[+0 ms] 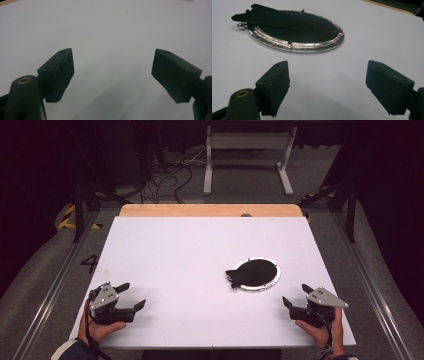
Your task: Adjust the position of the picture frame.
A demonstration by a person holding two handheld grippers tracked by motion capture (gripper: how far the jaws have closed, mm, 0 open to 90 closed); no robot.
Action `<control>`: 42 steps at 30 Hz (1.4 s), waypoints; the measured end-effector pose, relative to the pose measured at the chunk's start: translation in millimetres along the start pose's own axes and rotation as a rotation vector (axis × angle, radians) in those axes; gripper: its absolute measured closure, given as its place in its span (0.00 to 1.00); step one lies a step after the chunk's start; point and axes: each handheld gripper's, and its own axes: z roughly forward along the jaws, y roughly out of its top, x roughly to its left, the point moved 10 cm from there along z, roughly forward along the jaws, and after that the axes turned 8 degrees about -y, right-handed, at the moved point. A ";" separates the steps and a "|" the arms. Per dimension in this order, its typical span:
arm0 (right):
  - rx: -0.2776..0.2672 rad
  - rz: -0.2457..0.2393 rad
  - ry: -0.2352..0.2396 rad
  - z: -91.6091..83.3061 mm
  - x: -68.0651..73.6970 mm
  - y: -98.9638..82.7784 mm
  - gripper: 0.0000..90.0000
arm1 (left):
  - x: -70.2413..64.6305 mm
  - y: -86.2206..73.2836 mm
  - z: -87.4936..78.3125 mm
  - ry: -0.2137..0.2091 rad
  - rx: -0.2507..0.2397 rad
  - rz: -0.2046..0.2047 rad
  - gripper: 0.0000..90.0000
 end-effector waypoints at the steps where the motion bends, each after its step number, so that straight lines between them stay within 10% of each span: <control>1: 0.003 0.002 0.004 0.1 0.2 0.0 0.22 | -0.8 0.2 -0.2 -0.005 0.002 0.007 0.23; 9: 0.010 0.019 0.027 2.8 1.4 3.3 0.36 | -2.8 0.3 -1.0 -0.015 0.008 0.020 0.42; 22: 0.067 0.066 0.122 12.7 2.4 11.5 0.96 | -2.9 28.3 17.1 -0.081 0.043 0.086 0.95; 42: 0.170 0.113 0.029 77.8 -19.1 25.4 1.00 | -22.7 89.4 102.1 -0.205 0.055 0.118 1.00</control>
